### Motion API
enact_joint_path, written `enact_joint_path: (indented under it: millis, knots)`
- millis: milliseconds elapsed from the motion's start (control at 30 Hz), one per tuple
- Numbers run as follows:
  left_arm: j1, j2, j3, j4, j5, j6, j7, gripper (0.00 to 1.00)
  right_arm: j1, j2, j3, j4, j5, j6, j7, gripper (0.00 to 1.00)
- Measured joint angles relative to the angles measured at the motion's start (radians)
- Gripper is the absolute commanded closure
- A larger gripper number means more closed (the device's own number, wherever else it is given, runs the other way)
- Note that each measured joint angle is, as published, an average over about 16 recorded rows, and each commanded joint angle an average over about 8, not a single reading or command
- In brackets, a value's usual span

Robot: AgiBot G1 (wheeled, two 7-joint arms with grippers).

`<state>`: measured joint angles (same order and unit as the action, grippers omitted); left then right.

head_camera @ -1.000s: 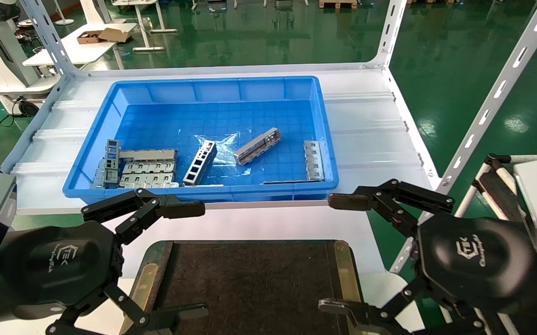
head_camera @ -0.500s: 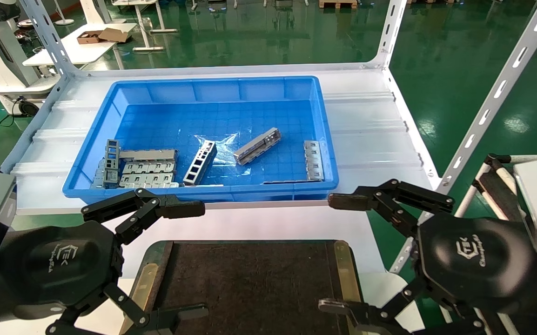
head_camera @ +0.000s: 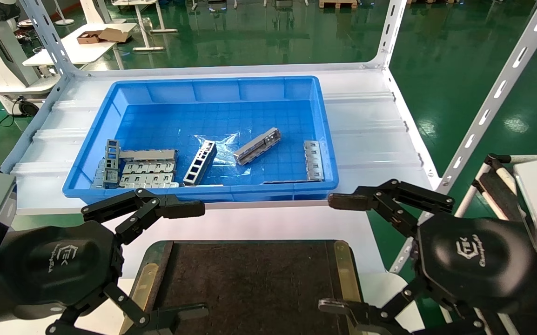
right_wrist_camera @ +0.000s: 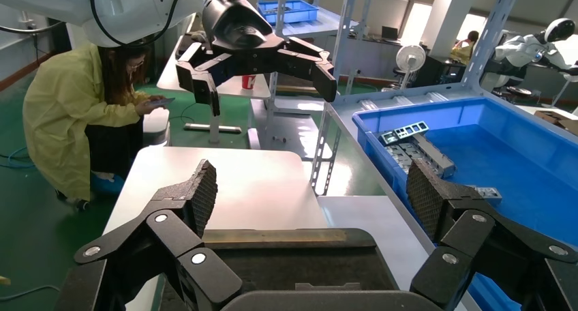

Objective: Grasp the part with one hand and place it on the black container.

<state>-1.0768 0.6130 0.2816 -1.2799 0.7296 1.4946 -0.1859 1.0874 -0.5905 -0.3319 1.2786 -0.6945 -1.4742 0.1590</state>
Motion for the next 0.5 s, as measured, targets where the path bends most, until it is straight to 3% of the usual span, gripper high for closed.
enact_joint_path:
  millis: [500]
  knots:
    - [0.000,0.000,0.000,0.000,0.001,-0.001,0.000,0.00,0.000,0.000,0.000,0.000,0.000,0.000,0.000,0.00]
